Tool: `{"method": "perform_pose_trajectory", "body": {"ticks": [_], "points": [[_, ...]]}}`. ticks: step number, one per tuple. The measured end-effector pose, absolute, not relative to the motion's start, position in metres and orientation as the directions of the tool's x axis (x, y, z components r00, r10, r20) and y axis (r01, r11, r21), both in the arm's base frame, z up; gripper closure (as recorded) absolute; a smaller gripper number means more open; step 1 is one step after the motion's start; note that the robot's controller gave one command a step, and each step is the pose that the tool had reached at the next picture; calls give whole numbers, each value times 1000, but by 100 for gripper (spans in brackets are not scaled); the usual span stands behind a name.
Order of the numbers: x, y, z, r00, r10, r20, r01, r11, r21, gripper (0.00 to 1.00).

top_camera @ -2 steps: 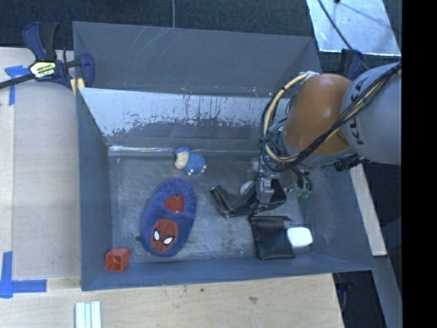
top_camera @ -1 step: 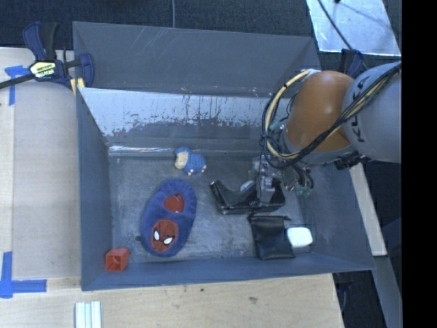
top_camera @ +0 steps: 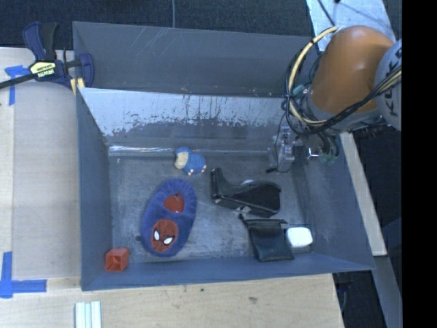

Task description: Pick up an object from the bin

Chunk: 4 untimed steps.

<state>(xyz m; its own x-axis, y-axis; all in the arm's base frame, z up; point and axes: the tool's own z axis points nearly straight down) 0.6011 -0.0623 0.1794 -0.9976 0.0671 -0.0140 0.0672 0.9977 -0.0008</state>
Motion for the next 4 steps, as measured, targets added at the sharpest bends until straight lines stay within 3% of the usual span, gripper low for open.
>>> {"method": "perform_pose_trajectory", "body": {"ticks": [1, 2, 3, 4], "points": [[599, -62, 174, -998, 66, -4, 66, 998, 0, 0], [515, -64, 82, -1000, 12, 1, 12, 1000, -2, 0], [520, -64, 88, -1000, 9, -12, 9, 1000, -3, 100], [571, -69, 72, -999, 50, 1, 50, 999, 0, 100]]}}
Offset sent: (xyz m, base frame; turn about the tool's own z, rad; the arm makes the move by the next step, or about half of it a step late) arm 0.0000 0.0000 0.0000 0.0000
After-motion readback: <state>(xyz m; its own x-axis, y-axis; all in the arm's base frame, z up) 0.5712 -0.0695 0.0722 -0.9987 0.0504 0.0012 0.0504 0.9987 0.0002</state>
